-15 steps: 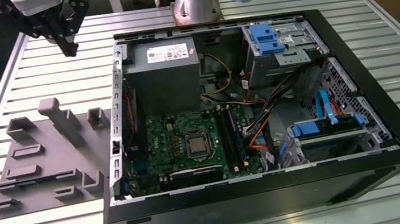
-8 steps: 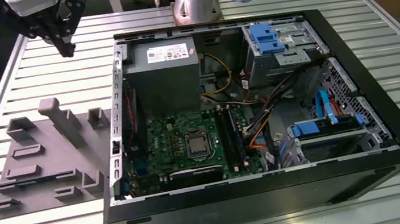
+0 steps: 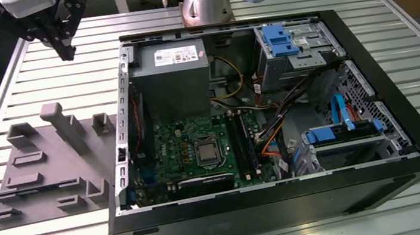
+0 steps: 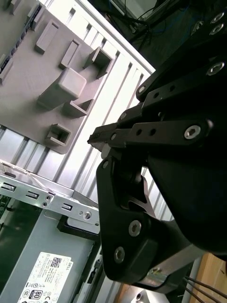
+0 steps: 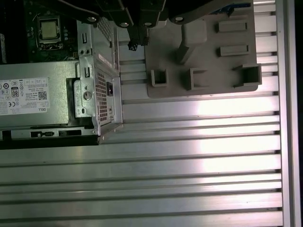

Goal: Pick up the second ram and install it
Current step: 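Reach for the second ram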

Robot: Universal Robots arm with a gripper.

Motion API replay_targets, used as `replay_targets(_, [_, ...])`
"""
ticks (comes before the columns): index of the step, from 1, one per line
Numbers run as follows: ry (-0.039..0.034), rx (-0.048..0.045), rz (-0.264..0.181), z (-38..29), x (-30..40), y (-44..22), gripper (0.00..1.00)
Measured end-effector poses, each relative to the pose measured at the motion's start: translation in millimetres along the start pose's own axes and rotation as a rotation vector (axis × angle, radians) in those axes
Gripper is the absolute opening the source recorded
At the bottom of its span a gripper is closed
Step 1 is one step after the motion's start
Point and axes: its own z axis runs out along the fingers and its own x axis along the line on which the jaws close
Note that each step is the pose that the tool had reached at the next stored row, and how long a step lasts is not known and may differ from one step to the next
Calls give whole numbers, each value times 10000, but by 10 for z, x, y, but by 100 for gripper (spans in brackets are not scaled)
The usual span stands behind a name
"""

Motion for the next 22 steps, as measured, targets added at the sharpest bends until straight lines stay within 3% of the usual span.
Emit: replay_targets(22, [0,0,0,-3,142,-12,11])
